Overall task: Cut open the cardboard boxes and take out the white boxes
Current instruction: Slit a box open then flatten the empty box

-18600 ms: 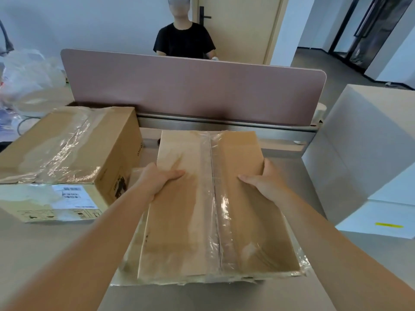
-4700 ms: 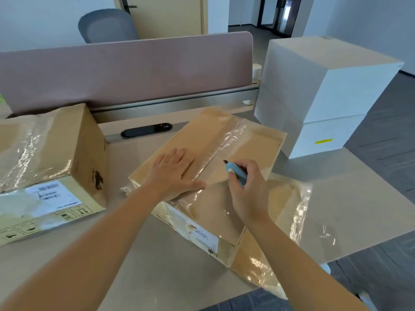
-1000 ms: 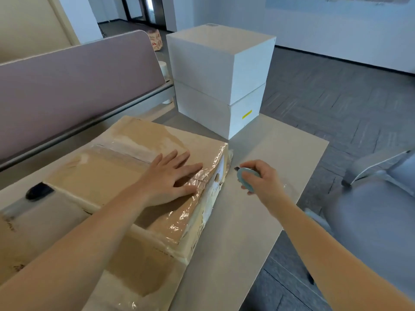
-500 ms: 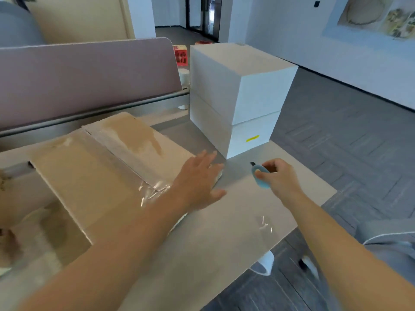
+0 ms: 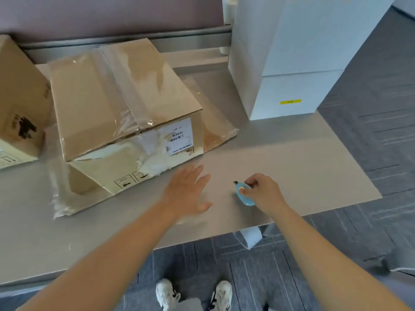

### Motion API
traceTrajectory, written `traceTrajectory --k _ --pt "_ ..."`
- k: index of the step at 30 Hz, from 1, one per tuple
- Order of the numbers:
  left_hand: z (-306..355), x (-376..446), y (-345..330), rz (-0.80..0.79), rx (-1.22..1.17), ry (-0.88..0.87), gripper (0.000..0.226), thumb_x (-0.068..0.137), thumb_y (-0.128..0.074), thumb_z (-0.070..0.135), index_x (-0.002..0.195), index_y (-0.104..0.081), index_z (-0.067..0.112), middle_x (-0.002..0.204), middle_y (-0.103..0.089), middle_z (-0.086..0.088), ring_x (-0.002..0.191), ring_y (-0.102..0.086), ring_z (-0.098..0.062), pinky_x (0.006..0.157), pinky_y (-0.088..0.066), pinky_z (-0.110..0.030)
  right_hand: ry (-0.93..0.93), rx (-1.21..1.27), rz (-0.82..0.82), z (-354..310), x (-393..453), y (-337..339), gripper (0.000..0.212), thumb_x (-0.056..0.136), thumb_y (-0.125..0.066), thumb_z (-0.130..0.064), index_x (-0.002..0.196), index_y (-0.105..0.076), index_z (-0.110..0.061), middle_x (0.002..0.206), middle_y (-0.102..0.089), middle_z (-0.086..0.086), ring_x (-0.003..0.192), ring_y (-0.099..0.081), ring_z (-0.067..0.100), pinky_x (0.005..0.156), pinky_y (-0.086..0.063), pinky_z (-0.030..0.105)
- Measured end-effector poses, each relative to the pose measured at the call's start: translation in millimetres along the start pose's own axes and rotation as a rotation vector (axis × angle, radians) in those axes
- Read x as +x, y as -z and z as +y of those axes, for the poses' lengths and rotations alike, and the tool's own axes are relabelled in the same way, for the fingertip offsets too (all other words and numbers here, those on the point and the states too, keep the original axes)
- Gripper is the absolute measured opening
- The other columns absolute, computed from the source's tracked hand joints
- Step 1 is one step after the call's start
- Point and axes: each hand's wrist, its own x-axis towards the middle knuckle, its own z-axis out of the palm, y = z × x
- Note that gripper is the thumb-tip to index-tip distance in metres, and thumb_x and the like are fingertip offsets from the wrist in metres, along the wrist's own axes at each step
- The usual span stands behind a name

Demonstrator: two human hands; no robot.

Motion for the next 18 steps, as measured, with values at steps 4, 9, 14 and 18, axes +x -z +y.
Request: traceTrajectory --k 4,9,14,18 --pt "-3.1 -9.7 -17.3 0.017 -0.079 0.057 0.071 0.094 -0.04 0.048 0.149 -0.005 0.021 0.157 0.007 -0.004 0.144 0.007 -0.021 0.115 0.002 -0.033 0.043 -0.085 -0.043 6.2 -2.5 -13.9 0.02 0.086 -0.06 -0.028 0.1 -0.057 -0.013 0.092 -0.053 -0.004 0.088 -0.049 0.014 0.086 -0.041 0.031" --pt "-4.0 -21.6 -24.5 0.011 -0.117 0.101 0.069 0.094 -0.04 0.047 0.149 -0.006 0.02 0.157 0.007 -0.003 0.144 0.007 -0.02 0.114 0.001 -0.031 0.08 -0.126 -0.015 5.8 -1.5 -18.6 0.026 0.084 -0.062 -0.028 0.102 -0.062 -0.01 0.106 -0.06 0.006 0.097 -0.057 0.023 0.09 -0.045 0.037" --pt "-3.3 -26.4 -4.9 0.08 -0.106 0.118 0.07 0.094 -0.04 0.048 0.149 -0.006 0.021 0.157 0.005 -0.003 0.144 0.007 -0.021 0.115 0.003 -0.034 0.102 -0.1 0.015 -7.4 -1.6 -2.3 0.045 0.082 -0.065 -0.027 0.122 -0.053 -0.011 0.125 -0.051 0.008 0.113 -0.051 0.024 0.098 -0.039 0.035" --pt "-4.1 -37.2 30.8 0.207 -0.085 0.075 0.069 0.093 -0.04 0.048 0.149 -0.01 0.021 0.157 0.005 -0.001 0.144 0.008 -0.018 0.114 0.005 -0.031 0.227 -0.125 0.073 -40.1 0.8 20.6 0.047 0.083 -0.064 -0.025 0.126 -0.05 -0.011 0.13 -0.046 0.009 0.12 -0.044 0.024 0.098 -0.034 0.03"
